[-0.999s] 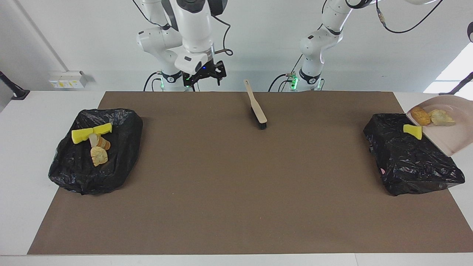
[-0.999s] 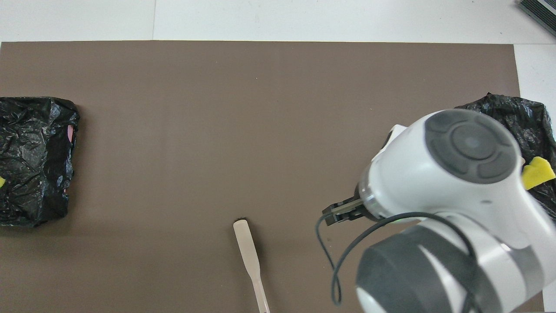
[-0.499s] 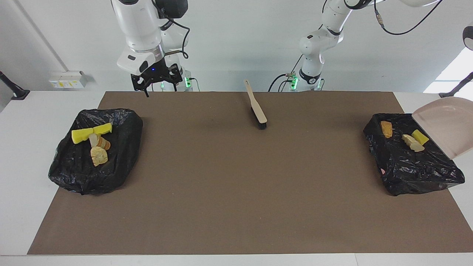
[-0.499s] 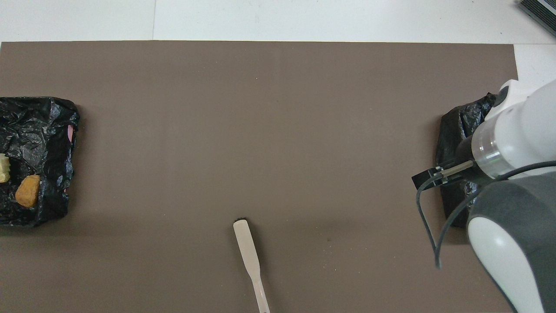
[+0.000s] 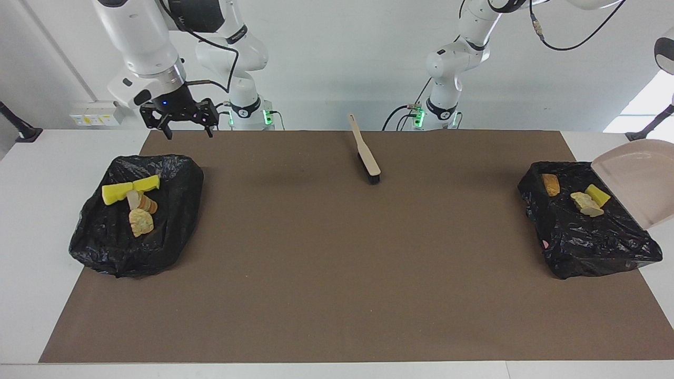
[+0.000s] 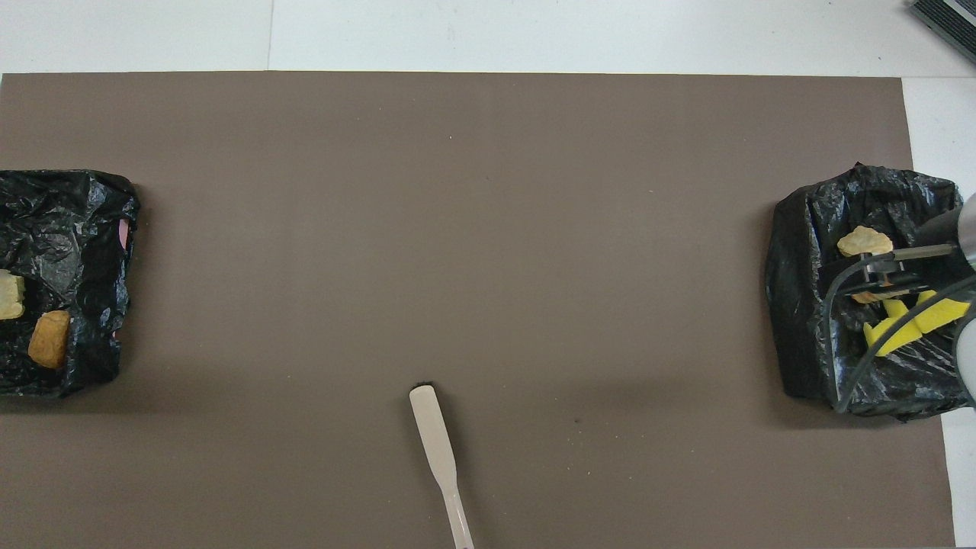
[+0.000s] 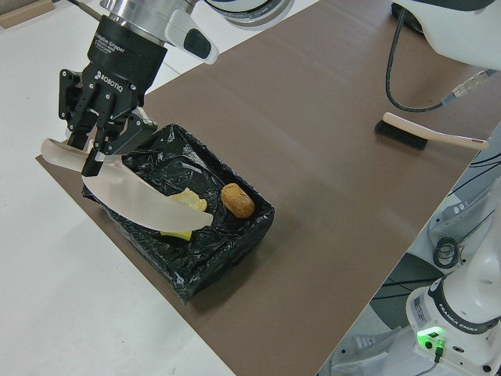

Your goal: Sweep and dump trash in bin

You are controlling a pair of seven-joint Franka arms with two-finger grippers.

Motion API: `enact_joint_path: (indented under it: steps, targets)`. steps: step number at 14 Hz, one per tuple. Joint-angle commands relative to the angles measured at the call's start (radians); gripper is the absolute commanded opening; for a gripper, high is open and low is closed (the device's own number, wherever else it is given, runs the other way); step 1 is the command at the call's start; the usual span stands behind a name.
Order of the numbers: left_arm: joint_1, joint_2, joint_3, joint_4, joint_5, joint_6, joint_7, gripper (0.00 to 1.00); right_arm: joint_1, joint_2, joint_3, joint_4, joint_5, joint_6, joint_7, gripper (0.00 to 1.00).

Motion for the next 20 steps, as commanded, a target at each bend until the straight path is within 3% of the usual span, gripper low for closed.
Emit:
enact_joint_path:
  steps: [1, 5, 8, 11, 15, 20]
  targets:
    - [-0.005, -0.048, 0.002, 0.011, -0.132, -0.017, -0.001, 0.00, -0.019, 0.004, -0.008, 0.014, -0.001, 0.009, 0.054, 1.00]
    - [-0.005, -0.125, 0.009, -0.001, -0.367, -0.058, -0.160, 0.00, -0.016, -0.006, -0.037, 0.040, 0.015, 0.003, 0.042, 1.00]
    - [-0.029, -0.151, -0.013, -0.032, -0.435, -0.138, -0.433, 0.00, -0.017, -0.014, -0.040, 0.032, 0.025, 0.009, 0.048, 1.00]
    - [-0.091, -0.206, -0.014, -0.127, -0.501, -0.144, -0.649, 0.00, -0.016, -0.020, -0.040, 0.021, 0.025, 0.009, 0.048, 1.00]
    - [-0.155, -0.280, -0.014, -0.249, -0.582, -0.138, -0.818, 0.00, -0.014, -0.025, -0.039, 0.017, 0.025, 0.007, 0.042, 1.00]
    - [-0.284, -0.303, -0.014, -0.300, -0.588, -0.144, -1.071, 0.00, -0.004, -0.026, -0.034, 0.017, 0.026, -0.002, 0.042, 1.00]
